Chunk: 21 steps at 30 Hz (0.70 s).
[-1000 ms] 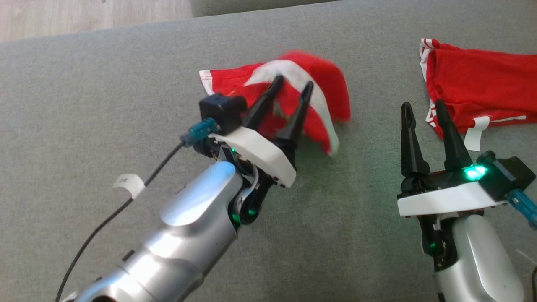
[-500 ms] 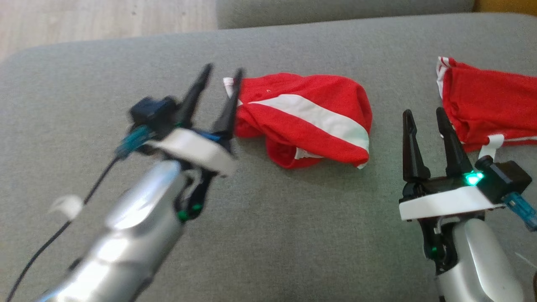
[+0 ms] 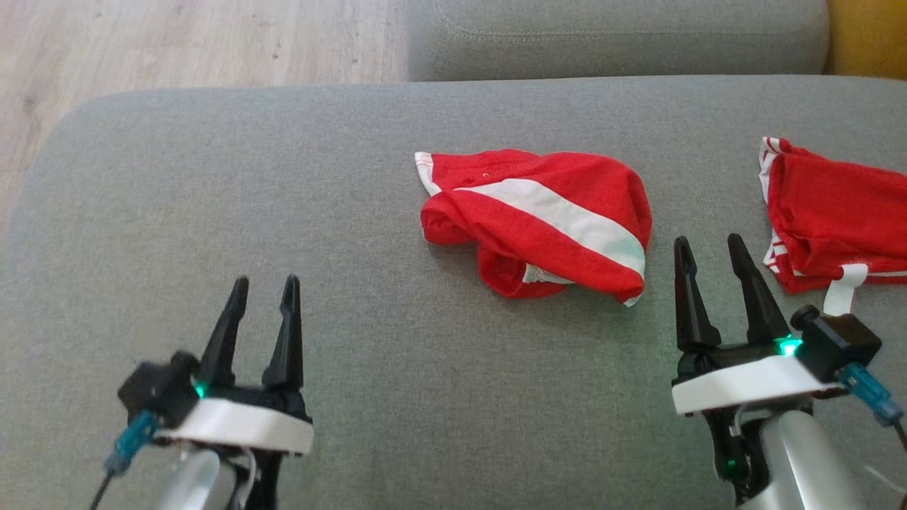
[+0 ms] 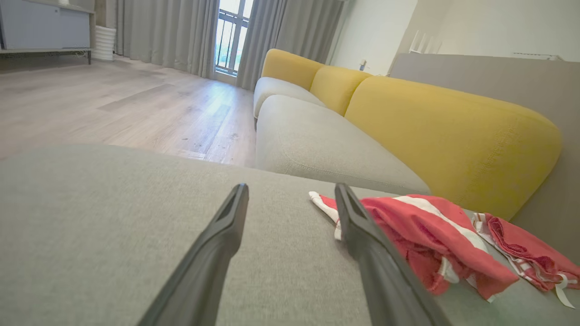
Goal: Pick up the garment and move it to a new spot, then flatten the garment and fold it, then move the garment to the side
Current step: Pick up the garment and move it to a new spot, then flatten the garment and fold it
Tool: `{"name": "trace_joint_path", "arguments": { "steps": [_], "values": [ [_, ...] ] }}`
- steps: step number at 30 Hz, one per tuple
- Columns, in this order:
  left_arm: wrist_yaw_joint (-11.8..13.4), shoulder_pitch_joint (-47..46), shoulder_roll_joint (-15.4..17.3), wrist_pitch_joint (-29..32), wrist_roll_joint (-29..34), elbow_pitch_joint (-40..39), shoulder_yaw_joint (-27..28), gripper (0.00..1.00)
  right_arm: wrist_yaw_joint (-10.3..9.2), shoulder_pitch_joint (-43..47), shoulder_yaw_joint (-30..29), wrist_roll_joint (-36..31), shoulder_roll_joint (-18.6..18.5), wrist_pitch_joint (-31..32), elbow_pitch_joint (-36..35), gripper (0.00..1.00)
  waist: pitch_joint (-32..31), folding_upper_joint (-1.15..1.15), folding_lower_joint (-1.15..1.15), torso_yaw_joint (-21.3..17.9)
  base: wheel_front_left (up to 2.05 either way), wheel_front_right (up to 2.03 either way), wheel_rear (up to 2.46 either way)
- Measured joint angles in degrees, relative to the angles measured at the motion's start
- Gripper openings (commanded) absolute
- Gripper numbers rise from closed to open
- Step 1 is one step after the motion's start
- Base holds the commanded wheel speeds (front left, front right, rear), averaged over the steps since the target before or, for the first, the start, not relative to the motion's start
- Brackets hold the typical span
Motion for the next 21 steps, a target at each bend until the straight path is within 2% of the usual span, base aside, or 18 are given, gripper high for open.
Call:
{"name": "trace_joint_path", "arguments": {
  "steps": [5, 13, 21],
  "values": [
    [-2.1, 2.4, -3.4, 0.0, 3.7, -1.3, 3.8, 1.00, 0.00, 0.6, -0.1, -0.1, 0.0, 0.0, 0.2, 1.00, -0.3, 0.00, 0.00, 0.6, 0.00, 0.00, 0.00],
    [-4.7, 2.2, -6.0, 0.0, 7.0, -1.0, 5.7, 1.00, 0.00, 0.4, -1.7, -2.2, 0.0, 1.1, 1.5, 1.00, 0.8, 0.00, 0.01, 1.5, 0.00, 0.00, 0.00],
    [-6.4, 0.7, -8.2, 0.0, 8.0, 1.1, 6.1, 1.00, 0.00, -4.6, -3.2, -3.4, 0.0, 6.3, 10.5, 1.00, 3.8, 0.00, 0.01, 2.9, 0.00, 0.00, 0.00]
  ]
}}
